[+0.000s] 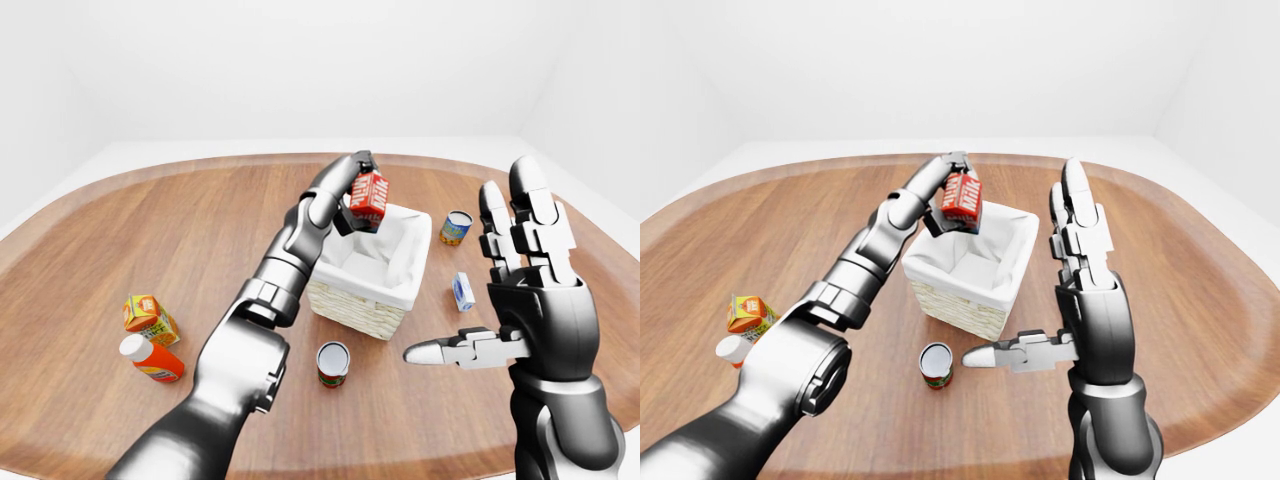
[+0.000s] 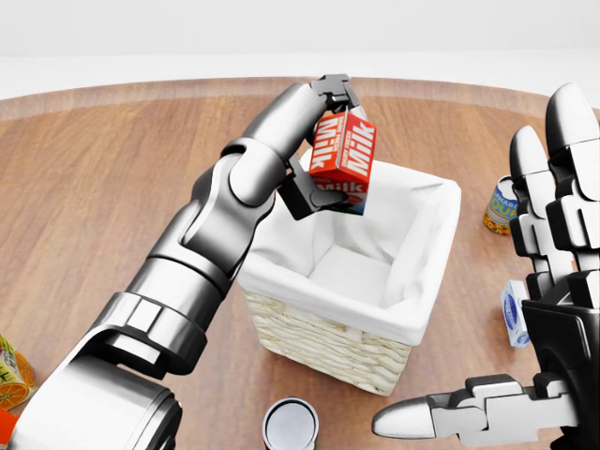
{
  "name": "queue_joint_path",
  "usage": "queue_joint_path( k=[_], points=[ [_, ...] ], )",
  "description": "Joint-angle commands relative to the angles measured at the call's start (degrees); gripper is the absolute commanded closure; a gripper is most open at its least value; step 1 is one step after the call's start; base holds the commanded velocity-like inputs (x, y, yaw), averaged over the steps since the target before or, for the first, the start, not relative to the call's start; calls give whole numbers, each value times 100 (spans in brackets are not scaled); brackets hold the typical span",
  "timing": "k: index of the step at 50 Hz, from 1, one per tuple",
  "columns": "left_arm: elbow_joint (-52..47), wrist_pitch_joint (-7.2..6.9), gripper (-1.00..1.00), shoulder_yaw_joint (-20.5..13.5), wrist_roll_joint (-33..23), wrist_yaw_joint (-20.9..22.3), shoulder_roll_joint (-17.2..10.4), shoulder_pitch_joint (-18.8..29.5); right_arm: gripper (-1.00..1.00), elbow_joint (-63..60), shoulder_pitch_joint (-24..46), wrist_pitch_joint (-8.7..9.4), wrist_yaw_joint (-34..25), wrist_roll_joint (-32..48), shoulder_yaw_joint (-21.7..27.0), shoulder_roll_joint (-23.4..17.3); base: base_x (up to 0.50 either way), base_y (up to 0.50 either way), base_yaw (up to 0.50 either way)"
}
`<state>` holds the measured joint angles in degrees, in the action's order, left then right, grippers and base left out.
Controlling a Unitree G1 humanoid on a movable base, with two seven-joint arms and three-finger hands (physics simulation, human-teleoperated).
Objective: Pick the milk and place it in the basket.
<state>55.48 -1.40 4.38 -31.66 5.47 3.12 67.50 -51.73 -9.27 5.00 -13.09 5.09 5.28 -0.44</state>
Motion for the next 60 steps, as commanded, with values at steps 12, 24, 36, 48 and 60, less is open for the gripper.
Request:
queue_joint_path(
  k=[12,24,36,48,60],
  points=[
    [966,423,100,-169,172,-570,227,465,-100,20,-3,0,-24,-59,65,-1,0,0,0],
    [1286,537,100,-235,210,-693,151,550,-100,-4,-23,0,-26,-33,28,5,0,0,0],
    [1504,640,100,-303,267,-742,132,558,-100,38,-19,0,-22,-39,35,4,0,0,0],
    [1509,640,100,-279,252,-755,186,529,-100,32,-21,0,-21,-29,20,1,0,0,0],
    [1591,640,100,-269,189,-825,228,462,-100,31,-22,0,-27,-32,19,1,0,0,0]
  ],
)
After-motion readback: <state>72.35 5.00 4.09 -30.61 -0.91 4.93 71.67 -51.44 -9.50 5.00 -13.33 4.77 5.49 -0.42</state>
